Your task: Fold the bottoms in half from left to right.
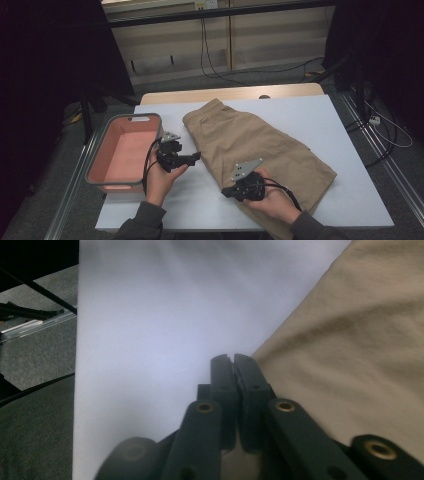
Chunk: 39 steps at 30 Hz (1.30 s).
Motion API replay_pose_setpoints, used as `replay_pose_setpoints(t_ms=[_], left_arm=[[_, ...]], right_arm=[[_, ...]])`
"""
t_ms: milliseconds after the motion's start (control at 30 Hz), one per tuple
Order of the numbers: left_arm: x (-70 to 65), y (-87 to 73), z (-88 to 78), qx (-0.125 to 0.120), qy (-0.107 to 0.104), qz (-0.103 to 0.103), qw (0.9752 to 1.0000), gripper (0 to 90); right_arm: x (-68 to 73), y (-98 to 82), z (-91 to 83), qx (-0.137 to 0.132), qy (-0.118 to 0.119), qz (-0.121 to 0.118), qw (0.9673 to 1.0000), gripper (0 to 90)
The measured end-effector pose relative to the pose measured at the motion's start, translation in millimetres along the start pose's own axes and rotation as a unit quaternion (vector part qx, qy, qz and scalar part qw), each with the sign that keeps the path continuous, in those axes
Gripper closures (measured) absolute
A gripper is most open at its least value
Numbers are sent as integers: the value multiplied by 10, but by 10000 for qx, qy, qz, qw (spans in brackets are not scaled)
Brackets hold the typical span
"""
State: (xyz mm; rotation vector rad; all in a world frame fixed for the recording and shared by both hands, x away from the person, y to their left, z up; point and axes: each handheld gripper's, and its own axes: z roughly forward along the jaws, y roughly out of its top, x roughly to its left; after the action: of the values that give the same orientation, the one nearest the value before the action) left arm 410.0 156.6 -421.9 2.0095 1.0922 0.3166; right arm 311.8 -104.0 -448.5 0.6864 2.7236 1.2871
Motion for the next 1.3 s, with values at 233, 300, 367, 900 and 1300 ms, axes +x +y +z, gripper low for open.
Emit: replay_pose_setpoints(t_ms=[233, 300, 367, 900, 1300], left_arm=[[-5, 11, 1, -38, 19, -39, 10000, 167], [-6, 10, 10, -31, 12, -37, 10000, 166], [-4, 10, 11, -19, 1, -32, 10000, 166], [-8, 3, 32, -24, -4, -74, 10000, 165], [-8, 7, 50, -24, 12, -62, 10000, 166]], right_arm=[[-42, 22, -118, -417, -574, 103, 9974, 543], [-21, 27, -56, -303, -555, 9, 9980, 504], [19, 39, 17, -143, -573, -177, 9981, 507], [-33, 22, 137, 65, -544, -201, 9983, 881], [133, 49, 118, -25, -47, -171, 9998, 886]])
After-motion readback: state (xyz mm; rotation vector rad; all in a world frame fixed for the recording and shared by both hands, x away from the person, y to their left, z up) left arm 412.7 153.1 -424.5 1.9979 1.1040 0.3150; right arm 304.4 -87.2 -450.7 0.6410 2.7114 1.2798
